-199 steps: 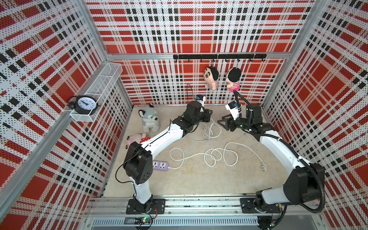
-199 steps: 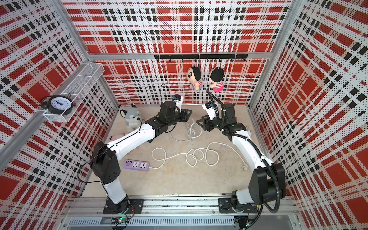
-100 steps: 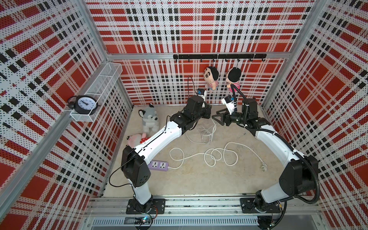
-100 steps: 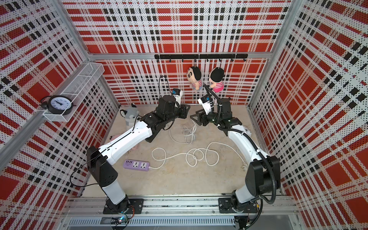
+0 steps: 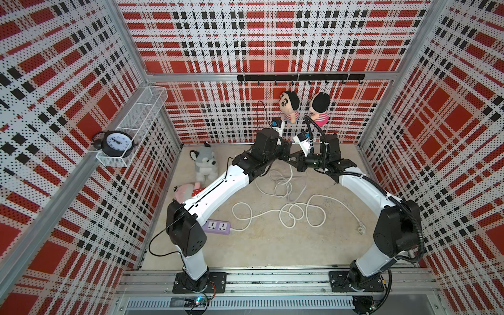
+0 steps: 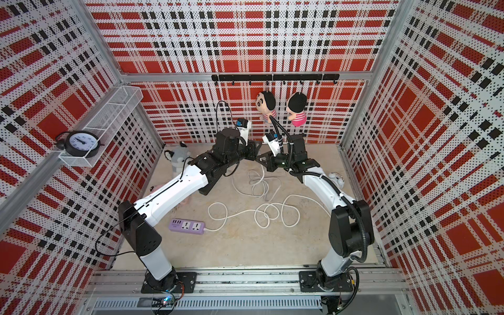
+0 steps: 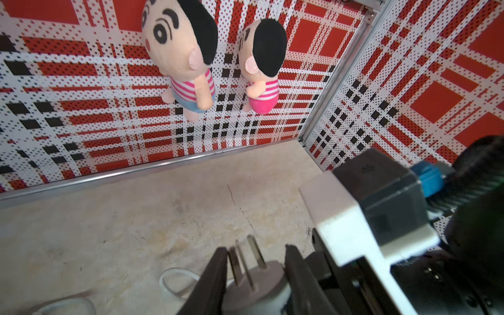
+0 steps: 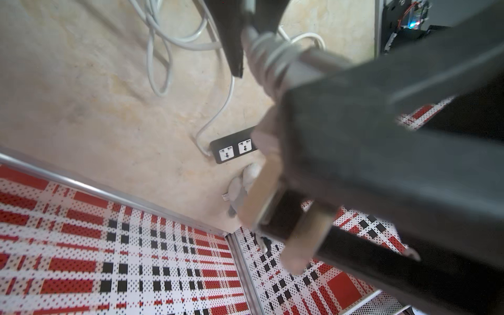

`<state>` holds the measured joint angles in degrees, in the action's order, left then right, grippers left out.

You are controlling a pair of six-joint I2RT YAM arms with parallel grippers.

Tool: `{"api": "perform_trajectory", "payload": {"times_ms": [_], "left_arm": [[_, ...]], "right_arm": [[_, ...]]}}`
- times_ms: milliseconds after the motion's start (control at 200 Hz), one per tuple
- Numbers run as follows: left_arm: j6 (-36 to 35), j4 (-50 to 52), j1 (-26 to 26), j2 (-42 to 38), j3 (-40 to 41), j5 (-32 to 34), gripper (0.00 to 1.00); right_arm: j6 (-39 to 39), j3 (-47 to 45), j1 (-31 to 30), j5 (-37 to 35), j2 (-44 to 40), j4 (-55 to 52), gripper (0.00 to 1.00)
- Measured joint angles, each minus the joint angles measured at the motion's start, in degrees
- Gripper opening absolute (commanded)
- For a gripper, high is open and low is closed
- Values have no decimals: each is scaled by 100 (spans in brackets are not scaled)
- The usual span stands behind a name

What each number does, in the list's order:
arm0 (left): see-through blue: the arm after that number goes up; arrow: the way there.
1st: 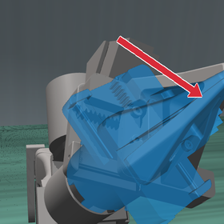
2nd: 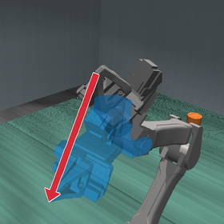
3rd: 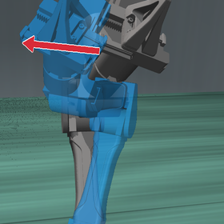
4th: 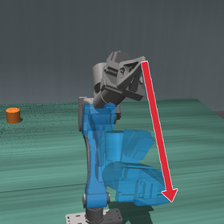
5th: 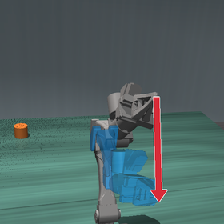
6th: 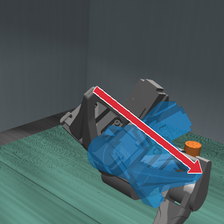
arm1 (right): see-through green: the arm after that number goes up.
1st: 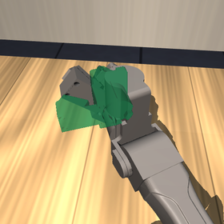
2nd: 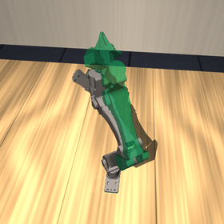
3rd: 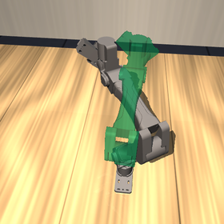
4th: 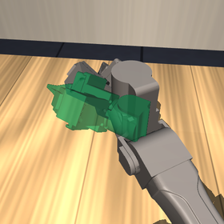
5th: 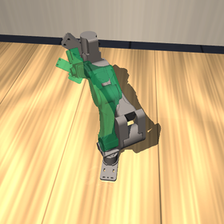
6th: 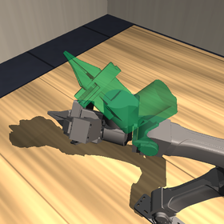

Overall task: Unwrap the cord wrapped around the power strip
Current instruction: Adjust the power cord at the center of the board.

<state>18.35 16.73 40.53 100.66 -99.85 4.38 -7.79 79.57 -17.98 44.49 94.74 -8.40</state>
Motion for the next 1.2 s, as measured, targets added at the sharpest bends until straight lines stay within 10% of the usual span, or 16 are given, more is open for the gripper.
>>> {"api": "perform_trajectory", "payload": {"times_ms": [281, 611, 741, 892, 1052, 1202], "left_arm": [[262, -289, -645, -1193, 1764, -85, 95], [507, -173, -1091, -1613, 3383, 122, 55], [693, -236, -1091, -1023, 3768, -98, 77], [1027, -695, -1130, -402, 4098, -511, 79], [1294, -1158, -1113, 229, 3939, -831, 70], [1416, -1434, -1110, 732, 3589, -1086, 38]], "right_arm": [[-208, 1307, 518, -614, 31, -24, 0], [-522, 2409, 1054, -1718, 28, -164, 0], [-662, 2583, 1270, -1843, 28, -195, 0], [-640, 2682, 1429, -1941, 35, -533, 0], [-476, 2771, 1602, -1945, 35, -905, 0], [-238, 2774, 1858, -1917, 57, -1329, 0]]}}
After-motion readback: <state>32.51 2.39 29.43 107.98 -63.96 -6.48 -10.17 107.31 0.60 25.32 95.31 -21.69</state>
